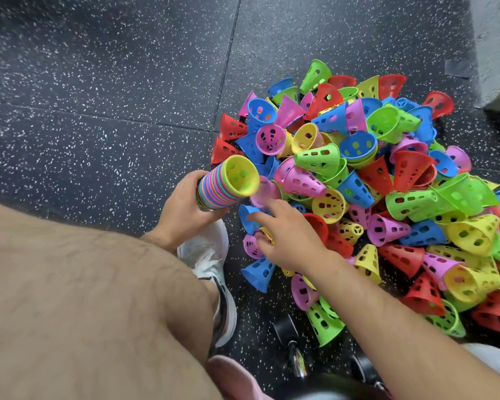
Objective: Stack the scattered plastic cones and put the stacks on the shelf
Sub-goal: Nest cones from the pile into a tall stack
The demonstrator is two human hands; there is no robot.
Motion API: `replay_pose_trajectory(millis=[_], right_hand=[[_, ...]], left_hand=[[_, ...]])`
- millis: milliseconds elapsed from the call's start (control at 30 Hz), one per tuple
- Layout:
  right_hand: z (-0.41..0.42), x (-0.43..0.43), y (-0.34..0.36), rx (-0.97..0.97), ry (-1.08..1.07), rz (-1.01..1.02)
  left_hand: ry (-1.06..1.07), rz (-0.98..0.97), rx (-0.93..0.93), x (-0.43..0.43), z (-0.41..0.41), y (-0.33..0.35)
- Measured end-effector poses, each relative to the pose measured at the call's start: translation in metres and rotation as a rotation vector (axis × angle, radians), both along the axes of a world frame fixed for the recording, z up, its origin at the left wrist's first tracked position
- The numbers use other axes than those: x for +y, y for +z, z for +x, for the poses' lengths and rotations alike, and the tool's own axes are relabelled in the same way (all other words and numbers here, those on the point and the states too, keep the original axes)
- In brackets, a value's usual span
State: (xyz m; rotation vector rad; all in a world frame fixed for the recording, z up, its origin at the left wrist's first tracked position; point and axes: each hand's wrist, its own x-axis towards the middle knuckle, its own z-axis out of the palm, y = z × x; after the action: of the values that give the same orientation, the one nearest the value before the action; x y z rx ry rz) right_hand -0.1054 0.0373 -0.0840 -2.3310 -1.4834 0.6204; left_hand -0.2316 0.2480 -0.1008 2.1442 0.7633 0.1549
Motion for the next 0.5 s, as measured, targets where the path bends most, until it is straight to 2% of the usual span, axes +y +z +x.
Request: replay_pose_trajectory(millis=[167,300,500], right_hand=[[-0.020,-0.014,-0.007,-0.084,0.213,0.061],[-0.035,-0.032,-0.021,-0.044,0.388,-0.087],[-0.047,-0.044,-0.036,-0.156,0.525,-0.247]], left_hand=[[-0.011,0.002,0.006,-0.002,-0.001,0.000],[-0.045,0.021,-0.002,-0.005,-0.001,-0.001],[-0.079,0.011,0.010,-0.009,-0.001,0.001]])
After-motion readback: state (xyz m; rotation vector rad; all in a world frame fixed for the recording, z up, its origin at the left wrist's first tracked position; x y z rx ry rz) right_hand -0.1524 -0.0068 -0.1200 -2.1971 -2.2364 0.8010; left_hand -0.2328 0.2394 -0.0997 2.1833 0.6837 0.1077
